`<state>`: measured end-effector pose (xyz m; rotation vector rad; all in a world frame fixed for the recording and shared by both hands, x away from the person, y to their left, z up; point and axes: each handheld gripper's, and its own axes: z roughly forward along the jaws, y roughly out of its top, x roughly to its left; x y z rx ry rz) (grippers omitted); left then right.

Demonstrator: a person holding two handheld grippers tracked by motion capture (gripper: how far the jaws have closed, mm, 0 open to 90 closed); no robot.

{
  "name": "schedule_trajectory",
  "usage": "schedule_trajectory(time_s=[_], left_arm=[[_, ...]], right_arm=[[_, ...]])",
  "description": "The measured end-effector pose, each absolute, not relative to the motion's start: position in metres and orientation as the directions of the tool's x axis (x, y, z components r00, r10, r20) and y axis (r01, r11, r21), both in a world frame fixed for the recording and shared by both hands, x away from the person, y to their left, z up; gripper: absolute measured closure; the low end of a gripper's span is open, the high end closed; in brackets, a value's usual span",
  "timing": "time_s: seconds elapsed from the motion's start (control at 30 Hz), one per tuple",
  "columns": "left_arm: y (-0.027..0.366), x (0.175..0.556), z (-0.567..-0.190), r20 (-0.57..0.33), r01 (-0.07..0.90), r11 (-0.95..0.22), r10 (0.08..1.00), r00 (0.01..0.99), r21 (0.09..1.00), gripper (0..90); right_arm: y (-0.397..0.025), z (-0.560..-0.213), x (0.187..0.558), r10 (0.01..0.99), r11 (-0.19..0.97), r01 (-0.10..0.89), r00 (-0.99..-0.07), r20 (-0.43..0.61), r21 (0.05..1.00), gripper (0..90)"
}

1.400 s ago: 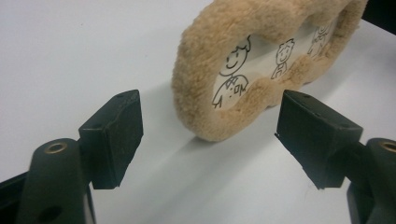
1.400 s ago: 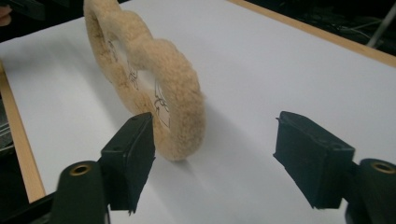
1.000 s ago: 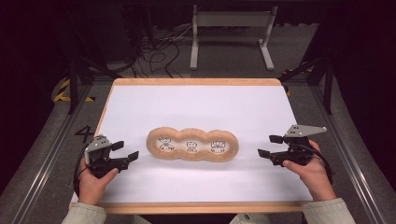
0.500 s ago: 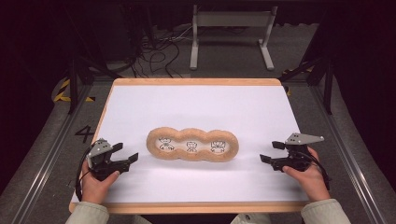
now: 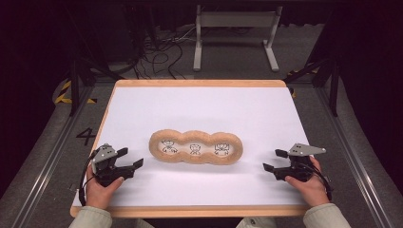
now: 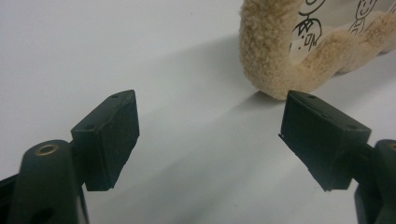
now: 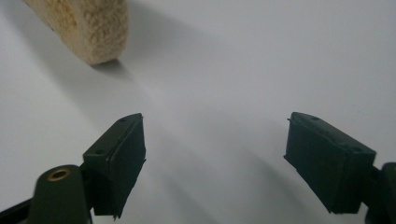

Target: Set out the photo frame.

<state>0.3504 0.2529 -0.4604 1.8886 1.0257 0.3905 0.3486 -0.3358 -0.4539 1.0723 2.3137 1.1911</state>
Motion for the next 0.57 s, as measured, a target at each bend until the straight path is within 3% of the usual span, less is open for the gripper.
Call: schedule_trajectory(time_s=[0.57], left_arm=[[0.2504, 0.3529, -0.4616, -0.125, 0.515, -0.244, 0.805, 0.58, 0.822, 20.2]], right_arm=[[-0.3323, -0.4547, 0.3496, 0.768, 0.359, 0.493, -0.639, 0.049, 0.793, 19.3]])
